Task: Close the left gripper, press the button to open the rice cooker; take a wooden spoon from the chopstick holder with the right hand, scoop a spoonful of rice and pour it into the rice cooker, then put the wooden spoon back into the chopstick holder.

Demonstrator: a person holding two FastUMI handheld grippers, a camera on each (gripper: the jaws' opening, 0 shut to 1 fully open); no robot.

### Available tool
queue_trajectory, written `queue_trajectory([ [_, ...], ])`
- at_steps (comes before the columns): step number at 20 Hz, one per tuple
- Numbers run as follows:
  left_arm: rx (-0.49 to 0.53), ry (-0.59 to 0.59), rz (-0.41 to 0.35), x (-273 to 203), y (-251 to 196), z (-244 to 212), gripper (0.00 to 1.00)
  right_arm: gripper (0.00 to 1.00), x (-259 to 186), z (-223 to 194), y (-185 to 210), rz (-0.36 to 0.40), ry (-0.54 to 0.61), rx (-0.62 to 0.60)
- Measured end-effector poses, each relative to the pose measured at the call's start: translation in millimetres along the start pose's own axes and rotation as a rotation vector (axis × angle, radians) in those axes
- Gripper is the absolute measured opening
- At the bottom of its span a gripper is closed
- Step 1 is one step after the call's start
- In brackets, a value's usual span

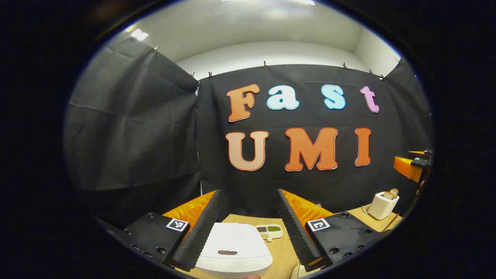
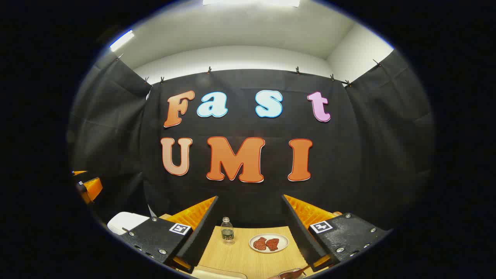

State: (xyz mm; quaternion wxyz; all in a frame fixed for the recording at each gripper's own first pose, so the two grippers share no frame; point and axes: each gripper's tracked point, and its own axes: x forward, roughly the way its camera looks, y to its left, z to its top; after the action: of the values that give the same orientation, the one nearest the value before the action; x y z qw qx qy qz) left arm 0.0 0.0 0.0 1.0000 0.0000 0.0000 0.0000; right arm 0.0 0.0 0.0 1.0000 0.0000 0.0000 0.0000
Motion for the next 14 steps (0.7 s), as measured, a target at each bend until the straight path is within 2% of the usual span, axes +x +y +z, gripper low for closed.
queue_trajectory([
  [5,0.011,-0.006,-0.023,13,-11,5,0.96,0.96,0,-5,-18,-0.035,0.009,0.005],
  [14,-0.017,0.022,-0.077,27,-27,2,0.95,0.96,3,-10,-19,-0.038,0.017,0.013],
])
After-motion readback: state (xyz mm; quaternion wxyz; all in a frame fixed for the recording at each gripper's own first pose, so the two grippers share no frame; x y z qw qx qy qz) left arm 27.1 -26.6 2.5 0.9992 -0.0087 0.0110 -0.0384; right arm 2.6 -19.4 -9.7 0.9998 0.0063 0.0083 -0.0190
